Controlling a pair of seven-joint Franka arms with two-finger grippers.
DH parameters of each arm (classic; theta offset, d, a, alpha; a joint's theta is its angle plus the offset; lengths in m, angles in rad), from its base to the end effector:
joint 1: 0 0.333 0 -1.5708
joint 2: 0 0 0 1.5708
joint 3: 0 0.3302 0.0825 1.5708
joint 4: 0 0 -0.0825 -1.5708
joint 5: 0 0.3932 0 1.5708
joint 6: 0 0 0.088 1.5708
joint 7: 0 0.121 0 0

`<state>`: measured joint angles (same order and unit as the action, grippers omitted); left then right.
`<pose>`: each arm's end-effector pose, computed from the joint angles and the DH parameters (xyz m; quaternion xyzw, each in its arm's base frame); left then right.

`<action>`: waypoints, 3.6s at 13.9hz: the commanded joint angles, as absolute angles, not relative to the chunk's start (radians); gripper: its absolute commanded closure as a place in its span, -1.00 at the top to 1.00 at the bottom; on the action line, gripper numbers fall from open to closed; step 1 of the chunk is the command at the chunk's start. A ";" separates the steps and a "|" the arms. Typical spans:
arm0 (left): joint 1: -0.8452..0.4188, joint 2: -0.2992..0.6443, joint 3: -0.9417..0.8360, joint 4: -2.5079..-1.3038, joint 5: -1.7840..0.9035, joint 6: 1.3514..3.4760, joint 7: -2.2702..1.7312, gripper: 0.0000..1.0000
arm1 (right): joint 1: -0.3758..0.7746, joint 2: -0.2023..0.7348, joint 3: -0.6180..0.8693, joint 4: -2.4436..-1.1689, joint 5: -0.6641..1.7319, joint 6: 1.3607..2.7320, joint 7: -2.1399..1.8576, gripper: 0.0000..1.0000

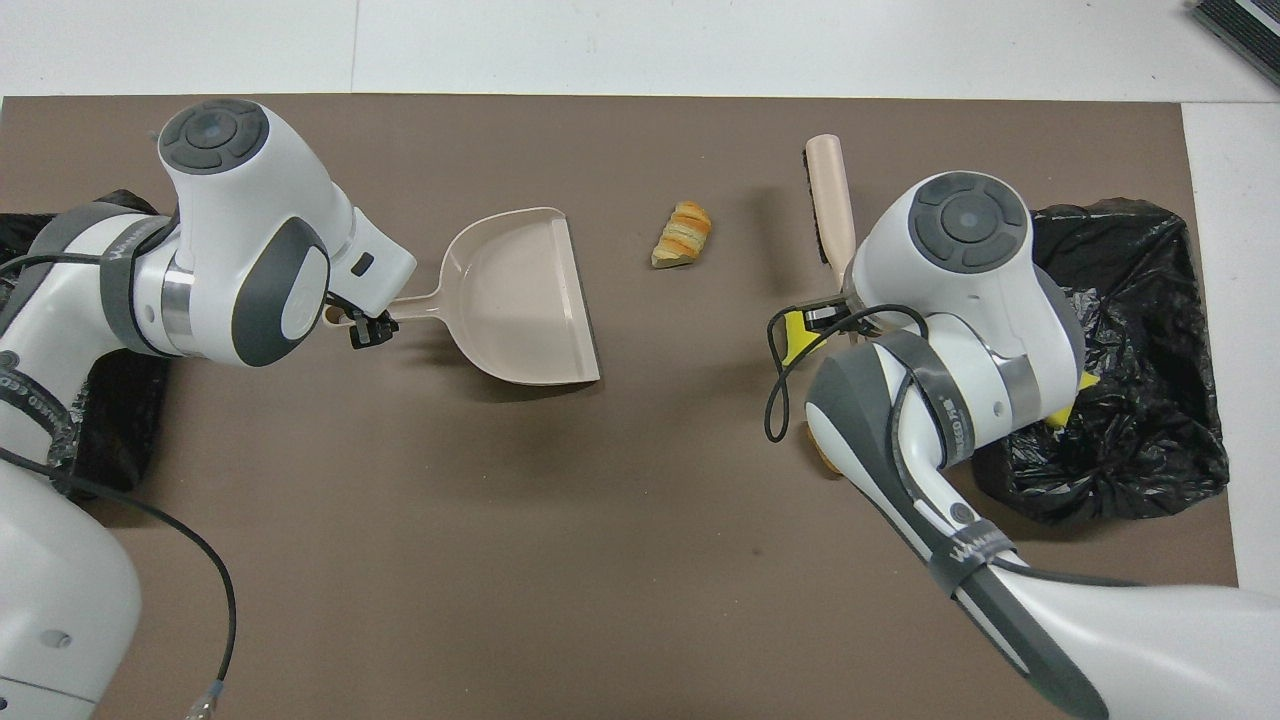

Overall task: Sweep and dump trash in bin
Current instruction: 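Sweep the remaining trash toward the dustpan with the right gripper's brush, then sweep the sponge and snack pieces into the dustpan with the right gripper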

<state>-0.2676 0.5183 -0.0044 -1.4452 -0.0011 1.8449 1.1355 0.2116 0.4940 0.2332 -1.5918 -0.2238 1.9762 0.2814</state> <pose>0.6774 -0.1885 0.3741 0.7613 -0.6456 -0.0531 0.0263 0.6353 0.2624 0.3404 0.9907 0.1194 -0.0276 0.0587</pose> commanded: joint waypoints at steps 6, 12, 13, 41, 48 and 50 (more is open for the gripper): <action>-0.298 0.545 -0.005 -1.465 0.029 1.974 1.015 -1.00 | 0.422 0.502 0.241 -1.528 -0.061 1.939 0.484 -1.00; -0.278 0.546 -0.006 -1.468 -0.037 2.055 1.238 -1.00 | 0.411 0.411 0.250 -1.517 -0.019 1.873 0.467 -1.00; -0.269 0.548 -0.008 -1.468 -0.038 2.063 1.258 -1.00 | 0.411 0.378 0.250 -1.520 0.017 1.847 0.466 -1.00; -0.407 0.307 -0.117 -1.833 0.110 2.023 0.818 -1.00 | 0.152 0.150 0.244 -2.131 0.095 2.183 0.231 -1.00; -0.407 0.316 -0.120 -1.845 0.110 2.069 0.795 -1.00 | 0.391 0.239 0.252 -1.945 0.103 2.149 0.489 -1.00; -0.396 0.321 -0.120 -1.848 0.109 2.103 0.796 -1.00 | 0.399 0.186 0.252 -1.956 0.106 2.111 0.508 -1.00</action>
<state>-0.3940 0.3337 -0.1238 -1.8046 0.0918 2.0474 0.8215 0.4090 0.2429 0.2524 -1.9461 0.0786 2.1614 0.5006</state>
